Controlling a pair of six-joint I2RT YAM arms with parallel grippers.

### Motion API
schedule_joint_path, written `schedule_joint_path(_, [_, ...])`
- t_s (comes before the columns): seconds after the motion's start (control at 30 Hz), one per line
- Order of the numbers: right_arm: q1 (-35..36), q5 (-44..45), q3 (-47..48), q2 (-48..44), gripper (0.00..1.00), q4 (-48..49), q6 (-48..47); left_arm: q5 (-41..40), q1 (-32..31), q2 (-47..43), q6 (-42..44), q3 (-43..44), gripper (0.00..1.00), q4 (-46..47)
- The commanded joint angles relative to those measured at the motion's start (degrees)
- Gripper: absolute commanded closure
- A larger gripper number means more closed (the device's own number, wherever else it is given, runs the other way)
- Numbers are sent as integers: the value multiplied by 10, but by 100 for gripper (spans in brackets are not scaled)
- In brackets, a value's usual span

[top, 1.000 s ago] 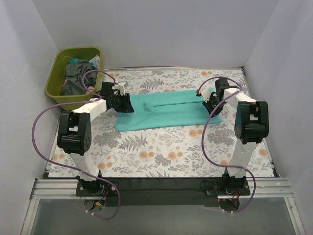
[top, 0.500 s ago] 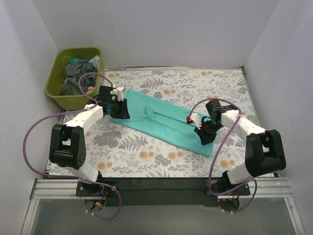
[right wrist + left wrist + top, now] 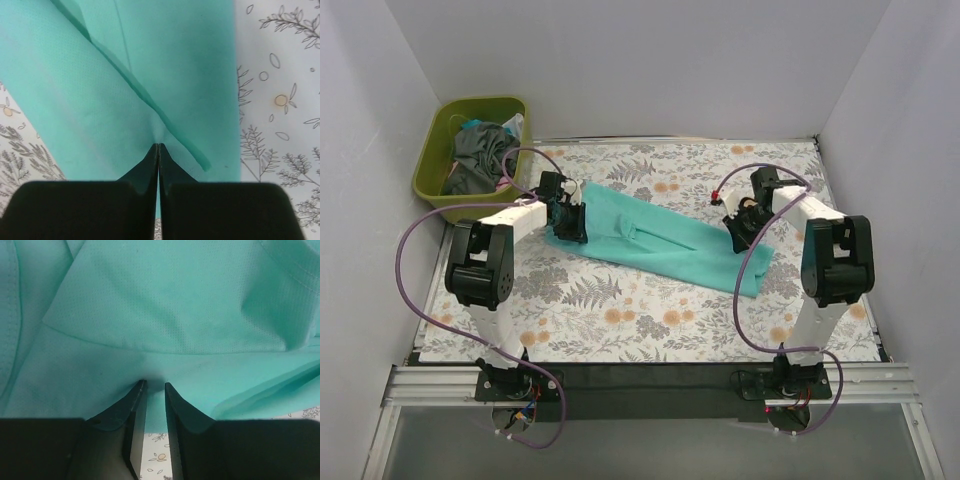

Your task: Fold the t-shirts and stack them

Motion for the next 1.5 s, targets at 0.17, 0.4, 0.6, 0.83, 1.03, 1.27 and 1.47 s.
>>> schedule_joint_path(0.17, [4,-63,-52,-155,99,-62,-45,-18,-1,-19,6,4,80,14])
schedule_joint_path(0.4, [31,-63,-138,-245,99,-99,-56,-27,1,-29,11,-14,80,17])
schedule_joint_path(0.6, [79,-64,-217,-250,99,-100,-47,-21,1,-45,15,-11,79,6])
schedule_joint_path(0.83, [115,-75,-244,-263,93,-107,-48,42,1,-99,49,-27,75,9])
schedule_joint_path(1.03, [116,-54,-241,-226,66,-95,-38,86,-7,-131,73,-33,71,13])
schedule_joint_path(1.27, [111,-29,-229,-220,75,-62,-3,104,-32,-119,53,-53,74,26])
schedule_joint_path(1.47, [87,-31,-212,-243,75,-76,-2,65,-31,-87,37,-69,78,40])
